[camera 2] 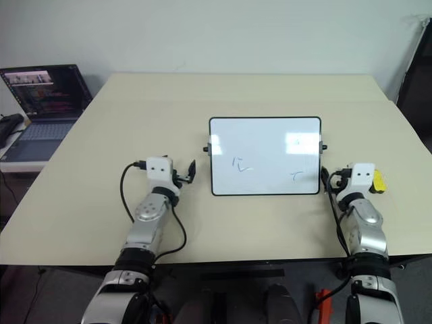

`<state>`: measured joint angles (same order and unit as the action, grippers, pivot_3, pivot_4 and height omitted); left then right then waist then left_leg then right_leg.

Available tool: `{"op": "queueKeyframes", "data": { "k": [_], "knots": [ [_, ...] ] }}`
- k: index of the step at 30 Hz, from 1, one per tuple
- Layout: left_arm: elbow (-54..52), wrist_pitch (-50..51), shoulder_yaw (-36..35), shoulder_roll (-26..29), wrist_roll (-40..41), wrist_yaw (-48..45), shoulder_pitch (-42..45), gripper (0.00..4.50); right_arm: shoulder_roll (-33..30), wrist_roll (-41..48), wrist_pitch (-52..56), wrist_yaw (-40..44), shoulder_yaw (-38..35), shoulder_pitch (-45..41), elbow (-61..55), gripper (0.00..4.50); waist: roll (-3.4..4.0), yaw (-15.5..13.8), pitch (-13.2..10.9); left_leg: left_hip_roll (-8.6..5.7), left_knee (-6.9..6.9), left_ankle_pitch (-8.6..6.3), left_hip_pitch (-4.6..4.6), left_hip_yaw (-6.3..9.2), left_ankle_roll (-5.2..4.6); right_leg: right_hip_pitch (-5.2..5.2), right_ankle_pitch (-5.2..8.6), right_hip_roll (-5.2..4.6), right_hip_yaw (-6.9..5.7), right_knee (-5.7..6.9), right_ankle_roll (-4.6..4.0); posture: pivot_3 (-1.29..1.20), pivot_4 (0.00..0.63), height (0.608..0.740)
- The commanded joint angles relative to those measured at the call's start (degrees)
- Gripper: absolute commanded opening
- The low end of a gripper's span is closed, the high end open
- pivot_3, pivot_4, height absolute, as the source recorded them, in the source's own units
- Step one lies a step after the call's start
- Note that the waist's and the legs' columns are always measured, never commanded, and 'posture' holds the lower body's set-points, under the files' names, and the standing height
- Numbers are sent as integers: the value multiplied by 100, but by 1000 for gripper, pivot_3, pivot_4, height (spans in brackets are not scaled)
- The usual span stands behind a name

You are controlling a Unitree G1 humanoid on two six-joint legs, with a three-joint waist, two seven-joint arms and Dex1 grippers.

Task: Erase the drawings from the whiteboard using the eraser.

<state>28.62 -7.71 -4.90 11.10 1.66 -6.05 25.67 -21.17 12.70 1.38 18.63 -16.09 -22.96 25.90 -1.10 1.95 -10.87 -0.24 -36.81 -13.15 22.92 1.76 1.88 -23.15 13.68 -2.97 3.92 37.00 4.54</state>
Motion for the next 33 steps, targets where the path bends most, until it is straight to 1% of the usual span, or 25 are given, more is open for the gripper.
{"op": "queueKeyframes", "data": {
  "k": [1,7,12,15,17,18,22,24,26,28,29,31,33],
  "knots": [
    [-120,-54,-72,49,51,-33,95,4500,-41,50,-39,17,-24,-113,-117,4435,0,-6,0,-1,-1,0,0,0,0,0,0,-1,-1,0,0,0,150,740],
    [-27,-66,-146,80,82,4,166,4500,-24,59,-79,36,-18,-251,10,4435,0,-3,0,-2,-2,0,-1,0,0,0,-2,-2,0,4,1,0,150,740],
    [-90,-196,-30,174,20,-248,234,4500,-131,89,-109,140,-78,-169,12,4435,0,-2,0,-2,-2,0,-1,0,0,0,-2,-2,0,3,1,0,150,740],
    [-327,-214,-164,487,271,-760,188,4500,-302,198,41,275,-183,-47,-245,4435,0,1,0,-2,-2,0,-1,-1,0,0,-2,-1,0,3,1,0,150,740],
    [-541,-163,-243,776,596,-1374,88,4500,-452,310,189,365,-279,2,-379,4435,0,8,0,-2,0,0,0,-1,0,-2,-2,-1,0,3,1,0,150,740],
    [-730,-5,-319,1005,846,-1784,46,4500,-567,407,366,448,-324,32,-536,4435,0,9,0,-1,0,0,1,-1,0,-3,-2,-2,1,2,1,0,150,740],
    [-1420,778,-448,1636,1625,-2923,-36,4500,-947,804,957,822,-489,66,-913,4435,0,7,0,0,0,0,2,0,0,-3,-2,-2,-1,3,1,0,150,740],
    [-2128,1692,-372,2082,2294,-3769,-158,4500,-1259,957,1336,1047,-579,143,-1069,4435,-1,15,0,0,-2,0,1,0,0,-2,-2,-2,-1,4,1,0,150,740],
    [-2741,2397,-236,2320,2783,-4253,-225,4500,-1530,1033,1623,1112,-686,138,-1068,4435,-1,19,0,-1,-1,0,3,-1,-1,-1,-1,-4,-1,1,1,0,150,740],
    [-3378,3082,187,2375,3126,-4596,-154,4500,-1974,1123,2100,1197,-863,-15,-714,4435,0,-12,0,-2,-2,0,5,-1,-1,-1,-1,-7,-2,0,1,0,150,740],
    [-3526,3205,405,2312,3132,-4708,-69,4500,-2215,1089,2378,1276,-845,-94,-441,4435,0,-27,0,-7,-4,0,5,-1,-1,1,0,-11,-2,-1,2,0,150,740],
    [-3595,3331,633,2117,3094,-4723,99,4500,-2545,944,2609,1465,-669,-218,47,4435,-1,-35,0,-10,-10,0,5,-2,-2,6,-2,-13,-2,-3,4,0,150,740],
    [-3554,3466,872,1839,3123,-4810,331,4500,-2779,845,2613,1713,-520,-461,567,4435,-5,-12,-1,-7,-12,0,2,-3,-3,7,-2,-9,-2,-4,5,0,150,740]
  ]
}}
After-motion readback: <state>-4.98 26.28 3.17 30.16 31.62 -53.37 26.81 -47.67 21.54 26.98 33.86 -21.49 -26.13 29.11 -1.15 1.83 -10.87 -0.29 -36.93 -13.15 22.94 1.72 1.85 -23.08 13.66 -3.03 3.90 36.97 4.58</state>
